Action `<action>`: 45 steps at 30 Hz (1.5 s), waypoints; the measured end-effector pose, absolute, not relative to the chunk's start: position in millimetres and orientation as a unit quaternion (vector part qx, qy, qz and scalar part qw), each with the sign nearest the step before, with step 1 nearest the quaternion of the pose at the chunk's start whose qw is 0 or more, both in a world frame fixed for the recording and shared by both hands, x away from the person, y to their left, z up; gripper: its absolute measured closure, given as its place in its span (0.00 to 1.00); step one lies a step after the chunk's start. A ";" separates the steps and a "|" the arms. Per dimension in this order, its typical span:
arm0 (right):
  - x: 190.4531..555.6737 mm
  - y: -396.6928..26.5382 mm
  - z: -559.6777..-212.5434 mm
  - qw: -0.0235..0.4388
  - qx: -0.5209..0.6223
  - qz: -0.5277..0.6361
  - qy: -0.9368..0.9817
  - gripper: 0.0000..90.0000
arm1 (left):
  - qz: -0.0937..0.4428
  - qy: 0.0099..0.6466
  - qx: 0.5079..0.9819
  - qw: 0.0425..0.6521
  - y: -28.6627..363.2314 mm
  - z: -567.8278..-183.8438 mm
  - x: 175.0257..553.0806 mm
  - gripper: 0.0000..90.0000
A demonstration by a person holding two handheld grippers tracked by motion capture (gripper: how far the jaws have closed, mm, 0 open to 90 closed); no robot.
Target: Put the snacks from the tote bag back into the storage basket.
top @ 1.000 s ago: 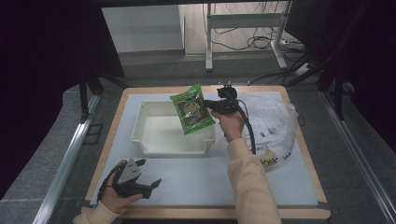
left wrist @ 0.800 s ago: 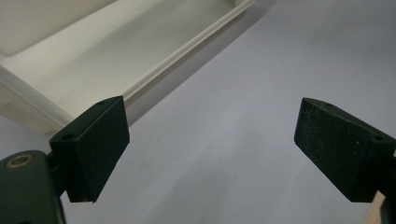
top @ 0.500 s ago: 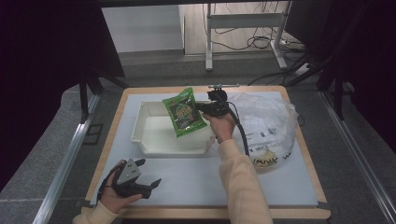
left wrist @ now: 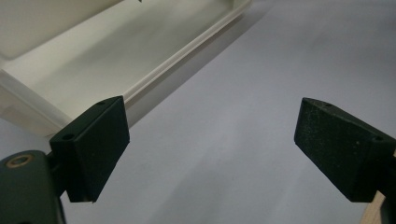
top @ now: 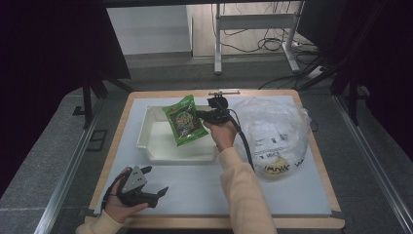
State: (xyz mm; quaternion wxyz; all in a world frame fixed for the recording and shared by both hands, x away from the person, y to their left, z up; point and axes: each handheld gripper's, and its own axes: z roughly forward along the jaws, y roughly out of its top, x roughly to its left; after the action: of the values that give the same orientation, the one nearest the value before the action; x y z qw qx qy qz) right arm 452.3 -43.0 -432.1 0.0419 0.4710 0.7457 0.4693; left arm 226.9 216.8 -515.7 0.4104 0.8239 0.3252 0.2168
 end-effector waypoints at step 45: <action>447.6 12.7 -465.7 0.037 0.517 0.441 0.733 1.00 | 0.216 0.322 0.819 0.424 216.9 -512.1 225.2 0.11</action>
State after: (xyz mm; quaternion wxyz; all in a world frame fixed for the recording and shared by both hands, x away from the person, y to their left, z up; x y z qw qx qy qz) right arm 447.6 12.7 -465.7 0.0373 0.5172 0.7327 0.4408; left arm 225.2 216.9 -512.1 0.4235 0.8187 0.3221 0.2159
